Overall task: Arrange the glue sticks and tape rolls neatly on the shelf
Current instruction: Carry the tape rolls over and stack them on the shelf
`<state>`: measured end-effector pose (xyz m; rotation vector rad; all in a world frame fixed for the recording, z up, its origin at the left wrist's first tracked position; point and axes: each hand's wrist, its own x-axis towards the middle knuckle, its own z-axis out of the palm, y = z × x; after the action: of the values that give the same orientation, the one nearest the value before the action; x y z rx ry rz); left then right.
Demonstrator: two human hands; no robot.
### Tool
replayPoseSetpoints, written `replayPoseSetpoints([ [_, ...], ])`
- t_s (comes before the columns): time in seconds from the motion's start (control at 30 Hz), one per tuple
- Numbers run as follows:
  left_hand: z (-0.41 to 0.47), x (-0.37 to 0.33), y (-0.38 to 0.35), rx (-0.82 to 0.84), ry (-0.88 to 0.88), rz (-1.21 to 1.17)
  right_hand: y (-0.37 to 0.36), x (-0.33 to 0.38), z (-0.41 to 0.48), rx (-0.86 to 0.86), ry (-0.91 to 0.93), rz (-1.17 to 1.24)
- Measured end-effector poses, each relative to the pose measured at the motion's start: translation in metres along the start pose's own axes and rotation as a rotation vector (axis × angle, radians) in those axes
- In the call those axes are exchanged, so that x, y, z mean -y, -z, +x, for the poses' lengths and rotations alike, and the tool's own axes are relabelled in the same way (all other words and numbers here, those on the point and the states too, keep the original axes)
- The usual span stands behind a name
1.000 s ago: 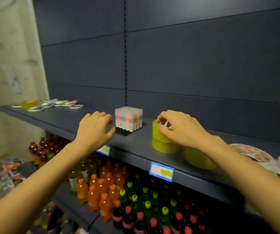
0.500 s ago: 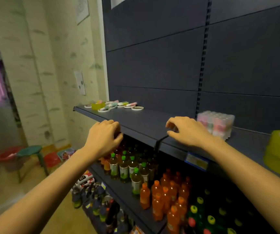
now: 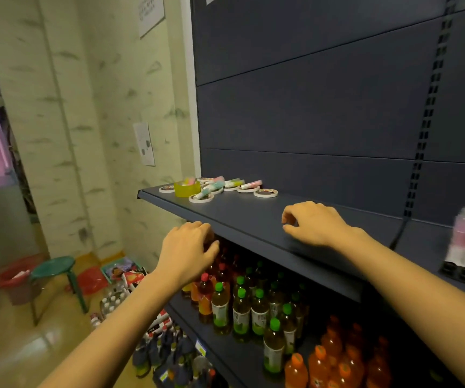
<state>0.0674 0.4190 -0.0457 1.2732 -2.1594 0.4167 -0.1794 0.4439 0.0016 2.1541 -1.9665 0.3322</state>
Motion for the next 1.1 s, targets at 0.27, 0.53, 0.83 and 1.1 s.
replayPoseSetpoints([
  [0.27,0.094,0.057,-0.062,-0.009,-0.006,-0.074,-0.038,-0.019,0.124,0.018,-0.142,-0.06],
  [0.53,0.188,0.097,-0.126,0.033,-0.028,-0.161,-0.076,-0.065,0.231,0.102,-0.433,0.014],
  [0.83,0.272,0.126,-0.177,0.037,-0.136,-0.241,-0.121,-0.085,0.307,0.191,-0.715,0.03],
  [1.1,0.356,0.16,-0.208,0.098,-0.322,-0.237,-0.144,-0.087,0.346,0.251,-0.843,-0.142],
])
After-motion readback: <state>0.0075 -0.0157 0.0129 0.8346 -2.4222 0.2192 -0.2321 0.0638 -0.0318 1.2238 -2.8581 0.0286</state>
